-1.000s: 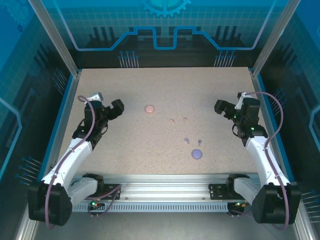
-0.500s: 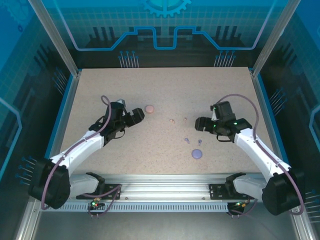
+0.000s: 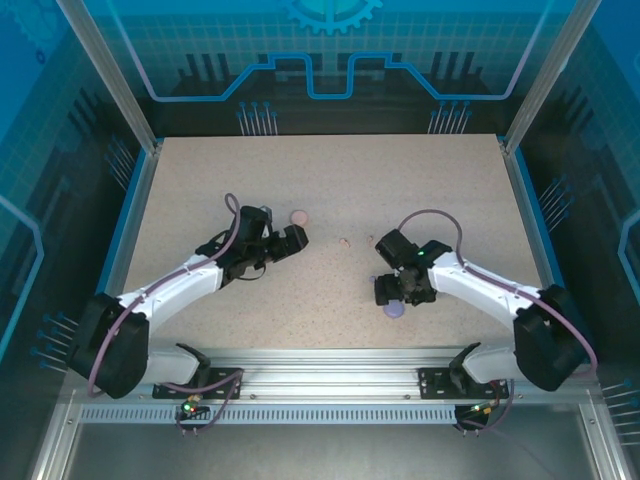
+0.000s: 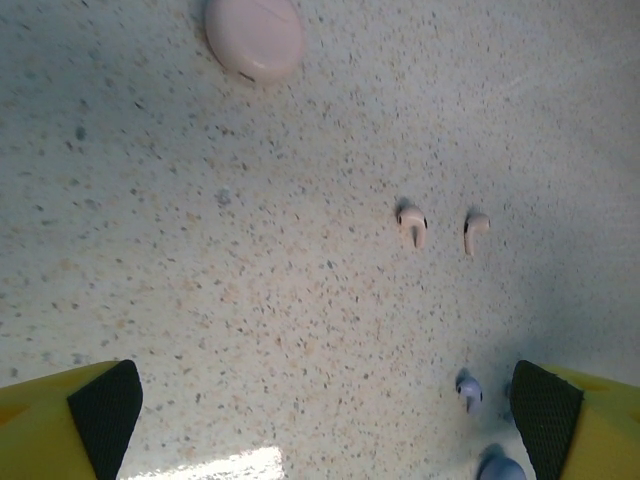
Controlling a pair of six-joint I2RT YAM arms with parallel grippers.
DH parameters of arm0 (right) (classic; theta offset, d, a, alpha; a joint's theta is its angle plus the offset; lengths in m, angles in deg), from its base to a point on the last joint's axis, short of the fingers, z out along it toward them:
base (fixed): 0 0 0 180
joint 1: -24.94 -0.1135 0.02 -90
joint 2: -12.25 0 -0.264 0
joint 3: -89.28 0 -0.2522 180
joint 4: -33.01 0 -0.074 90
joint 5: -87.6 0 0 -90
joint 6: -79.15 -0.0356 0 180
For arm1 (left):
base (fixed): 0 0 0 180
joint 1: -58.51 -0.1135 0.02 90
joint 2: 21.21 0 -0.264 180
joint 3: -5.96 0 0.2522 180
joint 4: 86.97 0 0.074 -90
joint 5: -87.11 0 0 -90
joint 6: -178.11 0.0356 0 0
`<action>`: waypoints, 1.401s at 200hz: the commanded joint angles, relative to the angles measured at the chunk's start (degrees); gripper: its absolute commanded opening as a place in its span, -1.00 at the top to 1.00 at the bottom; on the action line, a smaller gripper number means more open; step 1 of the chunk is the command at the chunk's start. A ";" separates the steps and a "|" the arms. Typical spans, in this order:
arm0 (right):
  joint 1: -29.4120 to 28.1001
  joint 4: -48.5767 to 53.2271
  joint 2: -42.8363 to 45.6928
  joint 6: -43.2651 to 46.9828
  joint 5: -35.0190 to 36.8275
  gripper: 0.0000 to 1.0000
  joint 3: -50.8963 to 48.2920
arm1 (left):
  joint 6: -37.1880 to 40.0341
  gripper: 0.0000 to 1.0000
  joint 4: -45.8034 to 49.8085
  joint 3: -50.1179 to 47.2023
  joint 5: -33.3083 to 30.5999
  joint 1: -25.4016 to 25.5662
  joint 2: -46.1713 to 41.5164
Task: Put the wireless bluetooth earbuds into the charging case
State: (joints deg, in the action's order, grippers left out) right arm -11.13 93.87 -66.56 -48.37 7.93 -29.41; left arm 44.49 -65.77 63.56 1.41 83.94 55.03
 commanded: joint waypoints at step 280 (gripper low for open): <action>-3.20 -7.42 -9.00 -4.05 -0.40 -0.36 -4.36 | 1.27 -0.98 6.17 7.52 1.51 1.73 3.38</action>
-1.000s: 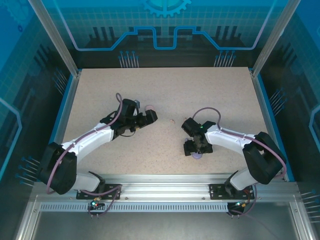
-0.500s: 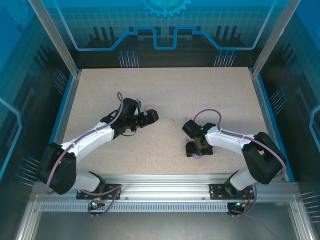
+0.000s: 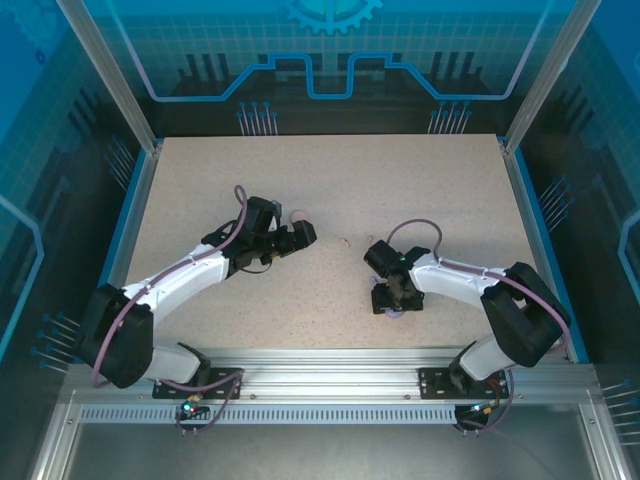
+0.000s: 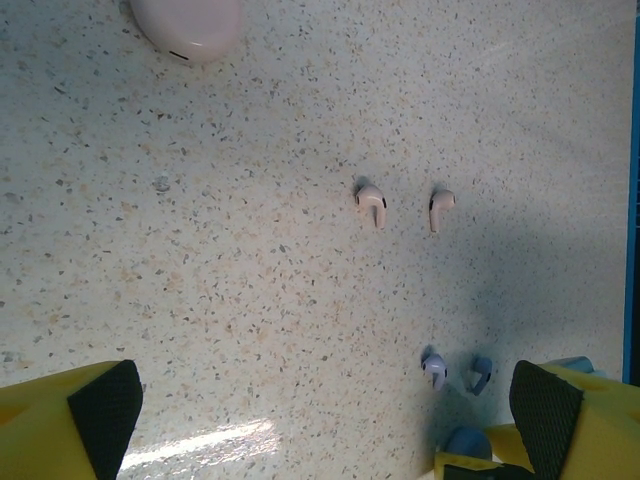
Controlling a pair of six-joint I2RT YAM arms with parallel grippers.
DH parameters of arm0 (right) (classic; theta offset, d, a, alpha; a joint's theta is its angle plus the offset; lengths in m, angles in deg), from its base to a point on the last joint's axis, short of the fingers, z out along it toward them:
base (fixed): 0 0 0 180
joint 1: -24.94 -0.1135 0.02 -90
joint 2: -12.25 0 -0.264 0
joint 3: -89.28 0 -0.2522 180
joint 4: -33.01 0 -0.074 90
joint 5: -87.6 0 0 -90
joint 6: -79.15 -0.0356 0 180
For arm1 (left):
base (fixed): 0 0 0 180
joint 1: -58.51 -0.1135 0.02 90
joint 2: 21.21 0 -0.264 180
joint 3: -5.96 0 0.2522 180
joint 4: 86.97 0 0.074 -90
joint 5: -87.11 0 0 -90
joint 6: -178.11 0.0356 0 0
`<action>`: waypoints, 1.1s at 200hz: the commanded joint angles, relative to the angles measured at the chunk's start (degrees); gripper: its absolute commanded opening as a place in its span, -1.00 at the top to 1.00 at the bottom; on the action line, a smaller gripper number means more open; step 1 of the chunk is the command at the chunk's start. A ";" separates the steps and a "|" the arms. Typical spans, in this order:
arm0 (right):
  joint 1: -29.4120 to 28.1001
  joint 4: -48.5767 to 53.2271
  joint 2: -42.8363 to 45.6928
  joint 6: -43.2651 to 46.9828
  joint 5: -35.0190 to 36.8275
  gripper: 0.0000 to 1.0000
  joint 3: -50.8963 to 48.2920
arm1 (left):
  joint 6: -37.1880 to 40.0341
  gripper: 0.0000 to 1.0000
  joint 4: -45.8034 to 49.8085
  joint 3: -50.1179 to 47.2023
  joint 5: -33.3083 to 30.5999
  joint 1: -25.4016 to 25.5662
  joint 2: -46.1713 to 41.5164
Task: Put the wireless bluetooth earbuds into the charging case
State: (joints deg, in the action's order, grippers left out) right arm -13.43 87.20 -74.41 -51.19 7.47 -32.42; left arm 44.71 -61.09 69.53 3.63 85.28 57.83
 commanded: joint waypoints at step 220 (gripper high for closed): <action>-3.81 -2.43 -3.54 -7.38 -4.88 0.05 21.21 | -5.77 -0.97 -23.39 -16.30 -8.43 0.19 -5.74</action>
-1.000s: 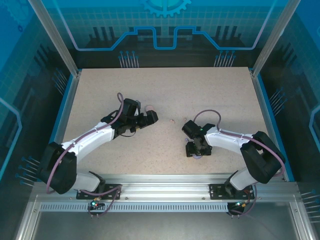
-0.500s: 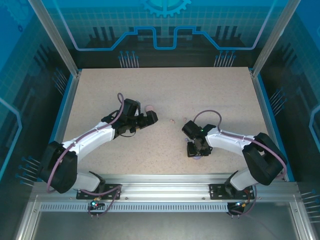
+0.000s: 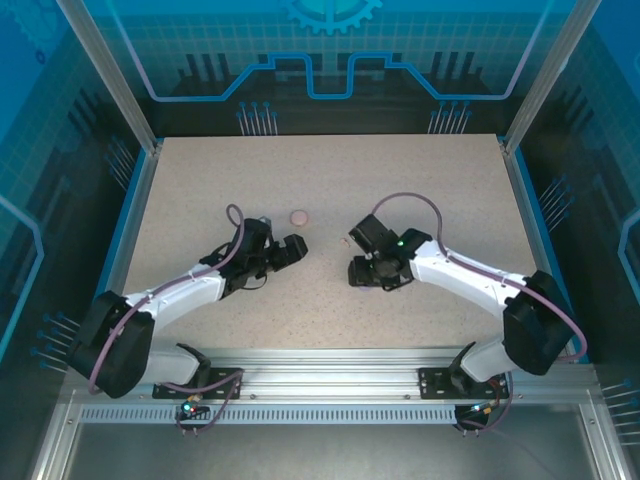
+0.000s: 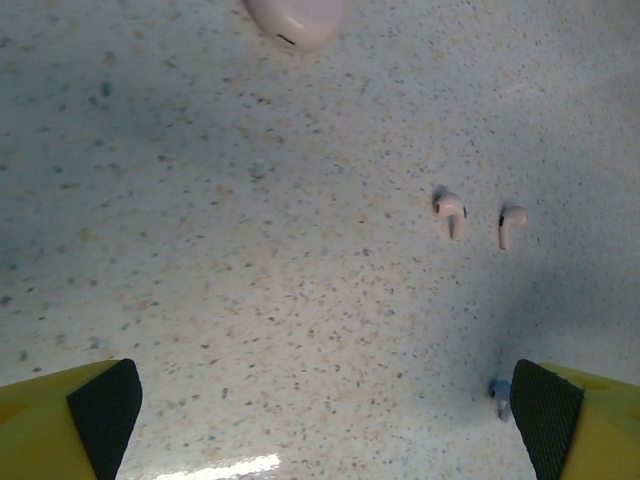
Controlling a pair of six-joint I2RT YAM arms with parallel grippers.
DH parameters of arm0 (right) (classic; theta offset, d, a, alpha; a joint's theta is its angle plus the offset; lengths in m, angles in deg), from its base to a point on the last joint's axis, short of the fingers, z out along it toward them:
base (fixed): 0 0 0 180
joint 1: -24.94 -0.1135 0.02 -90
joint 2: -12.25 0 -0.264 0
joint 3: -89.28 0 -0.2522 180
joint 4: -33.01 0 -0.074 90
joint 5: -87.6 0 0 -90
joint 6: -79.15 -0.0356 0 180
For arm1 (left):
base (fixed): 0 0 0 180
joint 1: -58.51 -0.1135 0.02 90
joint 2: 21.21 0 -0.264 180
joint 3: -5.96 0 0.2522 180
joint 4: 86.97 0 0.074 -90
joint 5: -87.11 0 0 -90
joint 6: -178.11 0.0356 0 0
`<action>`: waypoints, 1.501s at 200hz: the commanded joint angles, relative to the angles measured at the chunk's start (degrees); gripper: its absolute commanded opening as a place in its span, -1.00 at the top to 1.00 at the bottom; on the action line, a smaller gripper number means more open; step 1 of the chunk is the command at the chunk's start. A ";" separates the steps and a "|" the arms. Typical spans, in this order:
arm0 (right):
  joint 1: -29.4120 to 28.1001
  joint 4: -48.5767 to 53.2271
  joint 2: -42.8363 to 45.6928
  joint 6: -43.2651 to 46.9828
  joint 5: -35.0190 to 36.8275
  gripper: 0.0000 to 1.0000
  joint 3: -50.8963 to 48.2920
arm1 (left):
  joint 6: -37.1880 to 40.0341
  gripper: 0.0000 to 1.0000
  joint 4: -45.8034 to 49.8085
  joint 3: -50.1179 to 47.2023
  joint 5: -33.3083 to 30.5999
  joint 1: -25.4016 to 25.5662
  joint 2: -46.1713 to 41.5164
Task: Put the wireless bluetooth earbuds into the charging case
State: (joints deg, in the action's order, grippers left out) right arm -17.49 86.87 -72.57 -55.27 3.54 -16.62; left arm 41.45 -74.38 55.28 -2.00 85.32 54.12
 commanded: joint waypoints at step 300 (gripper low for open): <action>5.48 -21.13 -22.44 -45.66 -12.58 0.06 17.42 | -6.78 -0.34 -47.96 -6.30 0.74 5.46 16.97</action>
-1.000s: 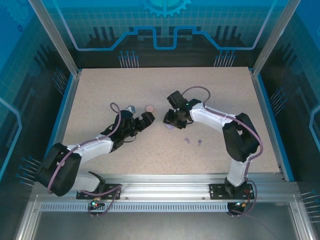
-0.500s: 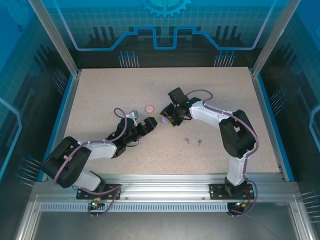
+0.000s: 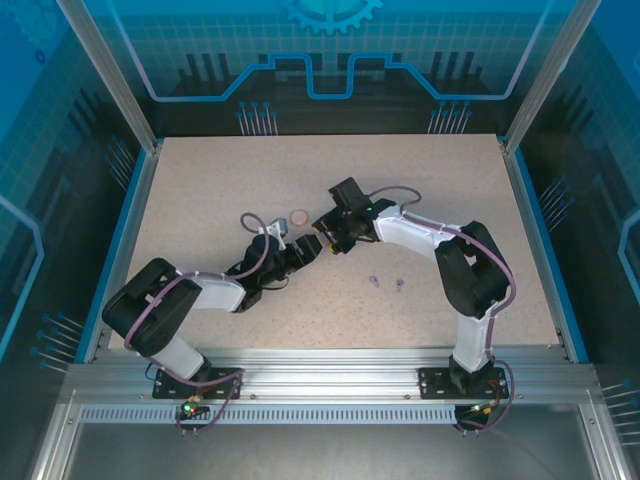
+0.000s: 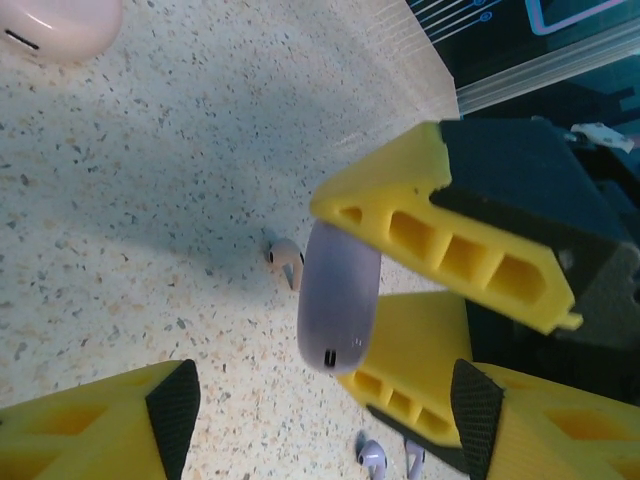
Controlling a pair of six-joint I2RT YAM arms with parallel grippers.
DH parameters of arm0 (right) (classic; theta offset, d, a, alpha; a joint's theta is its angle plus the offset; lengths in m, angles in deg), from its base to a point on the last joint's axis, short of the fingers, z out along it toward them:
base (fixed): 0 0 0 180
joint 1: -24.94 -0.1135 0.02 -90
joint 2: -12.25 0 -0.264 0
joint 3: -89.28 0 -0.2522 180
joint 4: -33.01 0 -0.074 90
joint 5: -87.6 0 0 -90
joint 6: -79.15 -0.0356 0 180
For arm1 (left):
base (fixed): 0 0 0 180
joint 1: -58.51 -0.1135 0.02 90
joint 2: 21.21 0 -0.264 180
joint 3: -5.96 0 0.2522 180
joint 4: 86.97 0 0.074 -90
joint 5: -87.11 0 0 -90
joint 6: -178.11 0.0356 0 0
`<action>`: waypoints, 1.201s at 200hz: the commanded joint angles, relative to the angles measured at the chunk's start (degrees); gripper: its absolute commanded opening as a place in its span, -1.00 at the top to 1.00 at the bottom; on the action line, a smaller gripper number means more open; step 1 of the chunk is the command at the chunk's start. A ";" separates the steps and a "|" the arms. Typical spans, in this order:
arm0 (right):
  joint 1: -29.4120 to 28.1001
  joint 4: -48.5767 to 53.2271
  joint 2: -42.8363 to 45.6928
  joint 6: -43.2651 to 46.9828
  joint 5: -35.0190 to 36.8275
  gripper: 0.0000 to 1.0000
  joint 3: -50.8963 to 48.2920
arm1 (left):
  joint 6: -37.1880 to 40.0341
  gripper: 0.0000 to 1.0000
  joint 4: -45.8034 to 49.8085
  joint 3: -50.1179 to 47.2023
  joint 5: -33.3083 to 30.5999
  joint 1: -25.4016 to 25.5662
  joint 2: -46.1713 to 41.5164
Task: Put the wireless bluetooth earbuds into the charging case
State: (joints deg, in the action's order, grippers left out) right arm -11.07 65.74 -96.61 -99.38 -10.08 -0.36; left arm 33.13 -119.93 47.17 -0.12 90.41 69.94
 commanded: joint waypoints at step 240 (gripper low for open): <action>-2.39 -1.98 3.58 -3.36 1.45 0.07 -1.36 | 1.01 0.69 -5.21 4.19 -1.49 0.39 5.96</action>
State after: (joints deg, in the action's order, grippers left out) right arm -12.29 65.10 -95.78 -101.37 -7.70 -0.49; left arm 34.13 -123.30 49.92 -0.52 90.57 74.64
